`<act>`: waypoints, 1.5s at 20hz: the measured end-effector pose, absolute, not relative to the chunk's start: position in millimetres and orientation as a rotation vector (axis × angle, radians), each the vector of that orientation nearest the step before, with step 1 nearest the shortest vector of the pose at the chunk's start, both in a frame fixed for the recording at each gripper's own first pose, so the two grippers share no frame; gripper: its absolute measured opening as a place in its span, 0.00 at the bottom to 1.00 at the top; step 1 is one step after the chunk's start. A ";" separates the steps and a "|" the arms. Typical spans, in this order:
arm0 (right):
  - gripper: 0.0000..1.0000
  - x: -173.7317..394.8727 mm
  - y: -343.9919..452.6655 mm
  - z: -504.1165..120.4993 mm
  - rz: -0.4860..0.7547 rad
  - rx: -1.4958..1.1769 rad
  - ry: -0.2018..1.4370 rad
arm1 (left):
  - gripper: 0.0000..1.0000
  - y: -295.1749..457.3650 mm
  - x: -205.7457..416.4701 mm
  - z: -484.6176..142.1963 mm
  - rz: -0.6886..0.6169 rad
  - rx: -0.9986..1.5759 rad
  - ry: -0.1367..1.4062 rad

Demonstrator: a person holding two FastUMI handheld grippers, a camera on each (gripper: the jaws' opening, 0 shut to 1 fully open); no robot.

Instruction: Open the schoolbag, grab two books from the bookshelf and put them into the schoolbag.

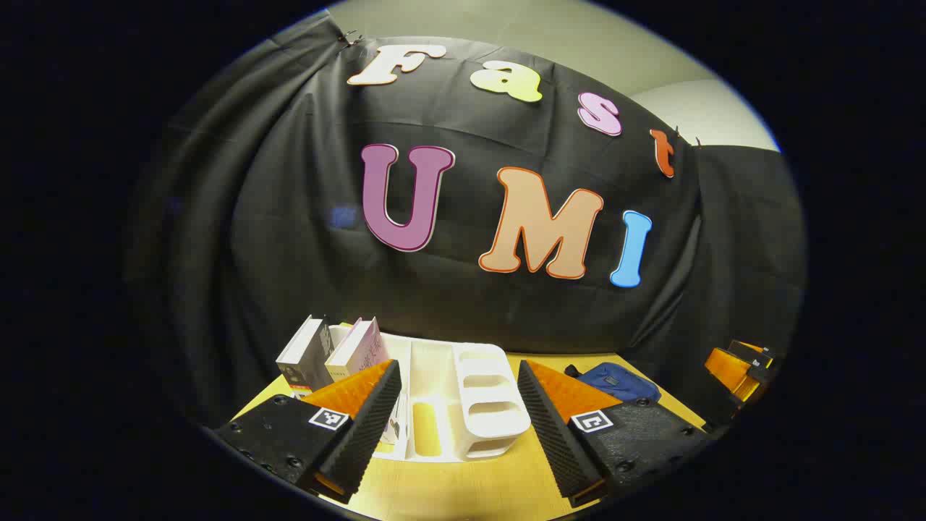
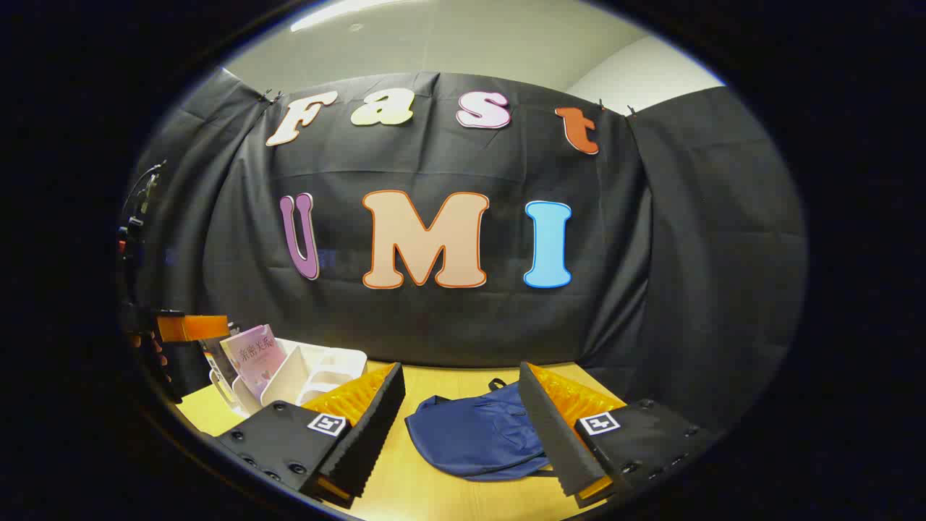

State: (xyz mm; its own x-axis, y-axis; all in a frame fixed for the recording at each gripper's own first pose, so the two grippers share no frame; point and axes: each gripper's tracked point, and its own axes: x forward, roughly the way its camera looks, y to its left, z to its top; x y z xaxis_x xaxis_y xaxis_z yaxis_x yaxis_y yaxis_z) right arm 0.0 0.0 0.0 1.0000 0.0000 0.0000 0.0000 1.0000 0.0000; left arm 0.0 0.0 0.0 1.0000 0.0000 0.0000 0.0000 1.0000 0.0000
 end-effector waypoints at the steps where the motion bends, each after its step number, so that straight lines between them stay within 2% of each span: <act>1: 0.99 0.4 -0.7 -1.3 0.001 -0.002 0.000 | 0.92 -1.5 0.5 -0.1 -0.006 -0.001 -0.001; 2: 1.00 1.6 -1.9 -3.1 0.002 -0.005 0.001 | 0.95 -0.6 1.2 -1.7 -0.008 0.005 -0.003; 16: 1.00 19.0 -17.7 -21.8 0.020 -0.005 0.035 | 0.95 -20.1 5.5 -17.3 0.021 0.069 0.045; 17: 1.00 20.6 -19.2 -24.2 0.020 -0.004 0.039 | 0.92 -19.7 5.9 -18.1 0.026 0.067 0.050; 18: 1.00 22.2 -21.3 -26.4 0.017 -0.004 0.043 | 0.95 -19.4 4.6 -19.3 0.031 0.067 0.054; 20: 1.00 26.6 -29.1 -35.9 0.000 -0.020 0.053 | 0.95 -15.6 4.0 -19.9 0.053 0.070 0.050; 30: 1.00 43.3 -76.0 -114.2 -0.103 -0.417 0.139 | 0.95 7.7 4.9 -16.0 0.146 0.112 0.047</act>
